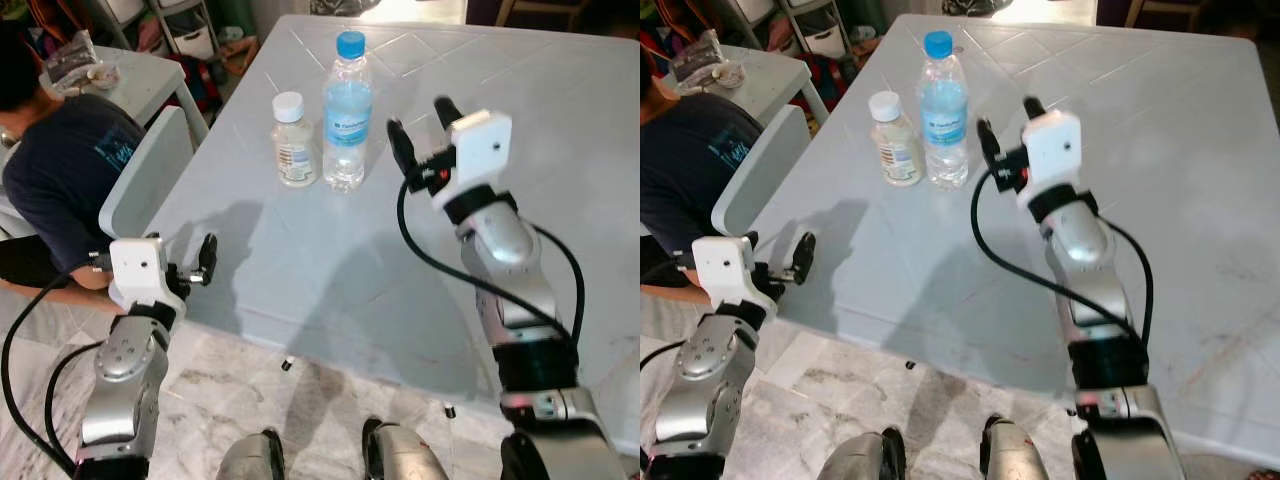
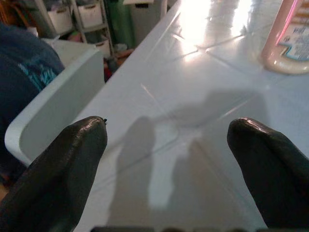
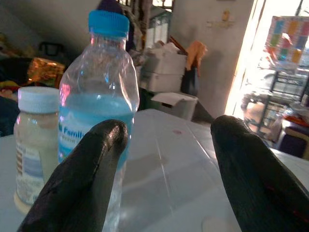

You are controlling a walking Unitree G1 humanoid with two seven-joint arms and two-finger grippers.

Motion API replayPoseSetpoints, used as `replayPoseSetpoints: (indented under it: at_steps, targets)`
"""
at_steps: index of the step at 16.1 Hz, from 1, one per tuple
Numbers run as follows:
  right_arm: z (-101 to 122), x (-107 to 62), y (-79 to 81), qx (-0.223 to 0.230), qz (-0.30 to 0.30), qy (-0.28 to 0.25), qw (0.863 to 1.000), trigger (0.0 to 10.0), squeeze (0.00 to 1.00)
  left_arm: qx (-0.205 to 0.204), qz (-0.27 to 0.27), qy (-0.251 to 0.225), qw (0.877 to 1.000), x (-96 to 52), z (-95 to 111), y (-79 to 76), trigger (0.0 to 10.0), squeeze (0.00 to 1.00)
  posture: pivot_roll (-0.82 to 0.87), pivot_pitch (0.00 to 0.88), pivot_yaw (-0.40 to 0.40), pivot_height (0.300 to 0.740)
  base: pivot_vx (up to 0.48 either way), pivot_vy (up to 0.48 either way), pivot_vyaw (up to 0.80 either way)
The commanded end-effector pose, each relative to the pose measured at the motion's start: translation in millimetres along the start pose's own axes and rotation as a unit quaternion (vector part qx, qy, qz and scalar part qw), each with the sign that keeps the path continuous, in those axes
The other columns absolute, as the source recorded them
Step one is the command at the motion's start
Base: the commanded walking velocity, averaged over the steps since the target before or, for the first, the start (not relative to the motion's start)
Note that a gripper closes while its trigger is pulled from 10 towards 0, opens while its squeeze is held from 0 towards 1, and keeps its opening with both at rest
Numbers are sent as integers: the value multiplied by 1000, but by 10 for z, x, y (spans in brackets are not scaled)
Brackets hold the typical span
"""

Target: Restocking fridge

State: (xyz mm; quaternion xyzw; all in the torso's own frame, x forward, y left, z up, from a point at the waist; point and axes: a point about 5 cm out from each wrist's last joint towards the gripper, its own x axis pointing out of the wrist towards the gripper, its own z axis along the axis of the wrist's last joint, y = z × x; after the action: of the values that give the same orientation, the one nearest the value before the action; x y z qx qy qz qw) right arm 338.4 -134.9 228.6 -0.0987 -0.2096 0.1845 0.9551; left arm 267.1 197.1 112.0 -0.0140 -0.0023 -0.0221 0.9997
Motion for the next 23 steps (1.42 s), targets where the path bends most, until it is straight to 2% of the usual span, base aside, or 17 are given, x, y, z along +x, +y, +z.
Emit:
replayPoseSetpoints:
  at_steps: [1,4,8,12,19,21,23]
  targets:
    - [66,68,37,1,22,-18,1000,10000,0,11,2,6,1000,-22,3,26,10000,0,-45,218,93,740,0,0,0]
    - [194,188,38,-5,53,-44,998,10000,0,14,1,4,1000,-27,27,15,10000,0,-31,223,85,740,0,0,0]
    - [312,264,117,18,99,-68,993,10000,0,17,3,6,1000,-50,19,21,10000,0,-26,223,85,740,0,0,0]
    - [402,391,98,24,116,-83,990,10000,0,19,0,6,1000,-23,28,7,10000,0,-19,217,86,740,0,0,0]
    - [406,666,-23,57,137,-62,987,10000,0,36,-10,10,999,-37,60,25,10000,0,19,233,100,740,0,0,0]
    - [410,722,4,59,157,-56,984,10000,0,40,-10,11,999,-48,64,39,10000,0,29,235,103,740,0,0,0]
    - [407,794,58,81,183,-49,978,10000,0,44,-11,13,999,-53,67,53,10000,0,36,232,109,740,0,0,0]
